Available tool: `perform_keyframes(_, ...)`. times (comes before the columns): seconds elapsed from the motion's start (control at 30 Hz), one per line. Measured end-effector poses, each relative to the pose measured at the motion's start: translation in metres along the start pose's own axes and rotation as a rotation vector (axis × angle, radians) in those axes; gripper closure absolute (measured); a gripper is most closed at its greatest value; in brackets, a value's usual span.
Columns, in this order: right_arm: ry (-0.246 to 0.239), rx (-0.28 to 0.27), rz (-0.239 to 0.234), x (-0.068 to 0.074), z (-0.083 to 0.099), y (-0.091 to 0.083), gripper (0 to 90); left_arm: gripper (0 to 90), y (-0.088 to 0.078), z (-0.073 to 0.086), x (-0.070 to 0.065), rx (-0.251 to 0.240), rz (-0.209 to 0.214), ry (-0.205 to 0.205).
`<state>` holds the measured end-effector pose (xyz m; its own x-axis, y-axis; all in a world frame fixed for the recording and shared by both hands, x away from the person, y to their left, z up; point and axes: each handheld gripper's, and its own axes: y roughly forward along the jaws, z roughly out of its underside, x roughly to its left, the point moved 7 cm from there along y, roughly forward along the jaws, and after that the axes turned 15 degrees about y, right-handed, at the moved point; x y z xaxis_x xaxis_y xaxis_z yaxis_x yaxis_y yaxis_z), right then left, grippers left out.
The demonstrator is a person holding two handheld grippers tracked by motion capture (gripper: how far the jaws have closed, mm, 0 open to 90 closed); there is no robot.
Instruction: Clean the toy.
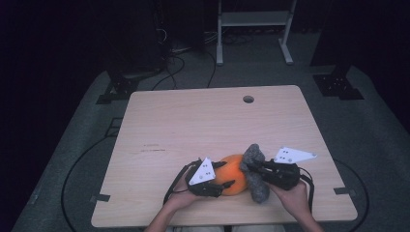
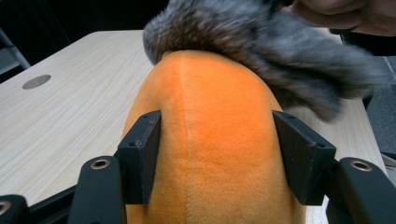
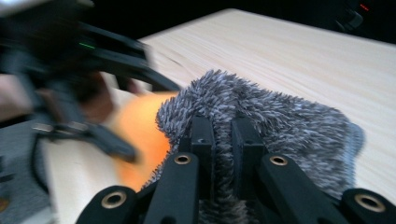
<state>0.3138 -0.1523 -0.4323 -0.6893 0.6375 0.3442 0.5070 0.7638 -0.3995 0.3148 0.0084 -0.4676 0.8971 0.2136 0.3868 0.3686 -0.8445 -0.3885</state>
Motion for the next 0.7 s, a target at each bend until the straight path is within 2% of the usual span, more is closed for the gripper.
perform_keyframes(0.03,0.0,0.0,0.0,0.0,0.0,0.0,81.0,36.7,0.0,0.0,0.0,0.0,0.0,0.0)
perform_keyframes(0.07,-0.041,0.002,-0.024,0.014,-0.002,0.005,80.9,36.5,0.0,0.0,0.0,0.002,-0.001,0.001)
perform_keyframes(0.17,-0.055,0.018,-0.013,0.014,0.0,0.01,81.0,34.0,-0.001,0.0,0.0,0.002,0.001,-0.006)
perform_keyframes(0.2,-0.007,0.019,-0.024,0.006,0.002,0.012,81.1,30.3,-0.002,-0.003,0.001,-0.007,0.0,-0.014)
perform_keyframes(0.23,0.008,0.016,-0.031,0.003,0.003,0.012,81.1,25.4,-0.003,-0.005,0.002,-0.014,-0.003,-0.018)
perform_keyframes(0.33,0.027,0.006,-0.02,-0.004,0.003,0.011,81.1,13.1,-0.01,-0.007,0.006,-0.035,0.004,-0.078)
perform_keyframes(0.4,0.031,0.003,-0.016,-0.006,0.002,0.009,81.1,9.6,-0.011,-0.001,0.007,0.003,0.016,-0.097)
perform_keyframes(0.43,0.036,0.002,-0.013,-0.008,0.002,0.009,81.0,9.1,-0.009,0.005,0.006,0.039,0.023,-0.103)
perform_keyframes(0.47,0.041,-0.001,-0.008,-0.011,0.002,0.008,81.0,9.9,-0.006,0.01,0.005,0.064,0.032,-0.098)
perform_keyframes(0.53,0.064,0.002,0.009,-0.02,0.004,0.005,81.0,21.1,-0.005,0.011,0.004,0.04,0.018,-0.092)
perform_keyframes(0.57,0.064,0.002,0.009,-0.02,0.004,0.005,81.0,25.9,-0.005,0.011,0.004,0.04,0.018,-0.092)
perform_keyframes(0.6,0.1,-0.003,0.03,-0.031,0.006,0.001,81.0,30.1,-0.004,0.008,0.006,0.041,0.002,-0.083)
perform_keyframes(0.63,0.1,-0.003,0.03,-0.031,0.006,0.001,81.0,32.6,-0.004,0.008,0.006,0.041,0.002,-0.083)
perform_keyframes(0.67,0.115,-0.011,0.053,-0.034,0.005,-0.004,81.0,35.6,-0.004,0.004,0.008,0.025,-0.018,-0.093)
perform_keyframes(0.7,0.112,-0.028,0.053,-0.031,0.002,-0.007,81.1,37.6,-0.005,0.002,0.009,0.017,-0.023,-0.103)
